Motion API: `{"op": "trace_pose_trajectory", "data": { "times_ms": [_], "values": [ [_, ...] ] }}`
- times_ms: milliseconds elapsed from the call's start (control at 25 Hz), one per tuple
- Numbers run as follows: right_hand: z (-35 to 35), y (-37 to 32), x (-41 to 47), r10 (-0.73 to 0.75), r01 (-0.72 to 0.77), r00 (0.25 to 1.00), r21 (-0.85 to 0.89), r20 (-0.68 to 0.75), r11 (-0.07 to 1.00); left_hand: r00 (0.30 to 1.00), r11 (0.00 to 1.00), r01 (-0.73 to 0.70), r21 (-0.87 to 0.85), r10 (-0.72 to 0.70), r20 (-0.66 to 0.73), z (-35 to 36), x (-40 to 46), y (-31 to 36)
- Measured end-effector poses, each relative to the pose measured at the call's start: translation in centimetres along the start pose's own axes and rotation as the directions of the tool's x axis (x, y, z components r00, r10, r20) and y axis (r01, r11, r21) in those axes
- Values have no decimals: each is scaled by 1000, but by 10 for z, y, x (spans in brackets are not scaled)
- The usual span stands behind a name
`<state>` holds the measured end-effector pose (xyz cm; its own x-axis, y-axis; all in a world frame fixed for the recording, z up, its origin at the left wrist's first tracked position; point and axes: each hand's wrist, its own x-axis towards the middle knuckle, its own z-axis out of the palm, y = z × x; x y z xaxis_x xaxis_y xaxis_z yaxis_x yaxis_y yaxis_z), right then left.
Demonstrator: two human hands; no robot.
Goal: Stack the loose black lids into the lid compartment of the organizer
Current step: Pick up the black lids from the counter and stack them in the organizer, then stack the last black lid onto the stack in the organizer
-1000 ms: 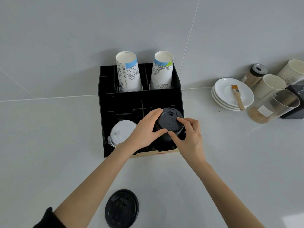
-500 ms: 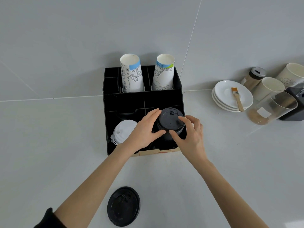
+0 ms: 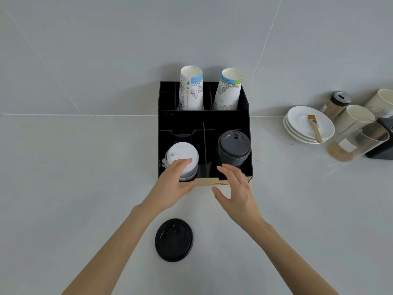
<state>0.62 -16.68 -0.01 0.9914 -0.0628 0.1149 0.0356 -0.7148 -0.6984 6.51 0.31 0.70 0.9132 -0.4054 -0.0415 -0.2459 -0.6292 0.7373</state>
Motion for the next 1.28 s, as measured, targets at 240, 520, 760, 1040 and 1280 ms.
{"op": "trace_pose_trajectory", "data": {
  "times_ms": [240, 520, 760, 1040, 1280],
  "values": [
    [31, -8, -33, -7, 21, 977, -63, 212, 998, 993, 993, 117, -19, -117, -20, 8, -56, -36],
    [59, -14, -64, 72, -35, 921, -104, 382, 994, 965, 965, 261, -29, -260, 20, 26, -105, -63],
    [71, -16, -78, 170, -104, 879, -169, 446, 980, 951, 951, 309, 7, -309, 23, 35, -118, -69],
    [75, -16, -77, 140, -95, 888, -123, 438, 988, 955, 955, 296, 1, -296, 7, 37, -116, -65],
    [65, -12, -69, 96, -112, 918, 19, 385, 994, 954, 951, 299, -74, -300, -2, 35, -107, -55]
  ]
}}
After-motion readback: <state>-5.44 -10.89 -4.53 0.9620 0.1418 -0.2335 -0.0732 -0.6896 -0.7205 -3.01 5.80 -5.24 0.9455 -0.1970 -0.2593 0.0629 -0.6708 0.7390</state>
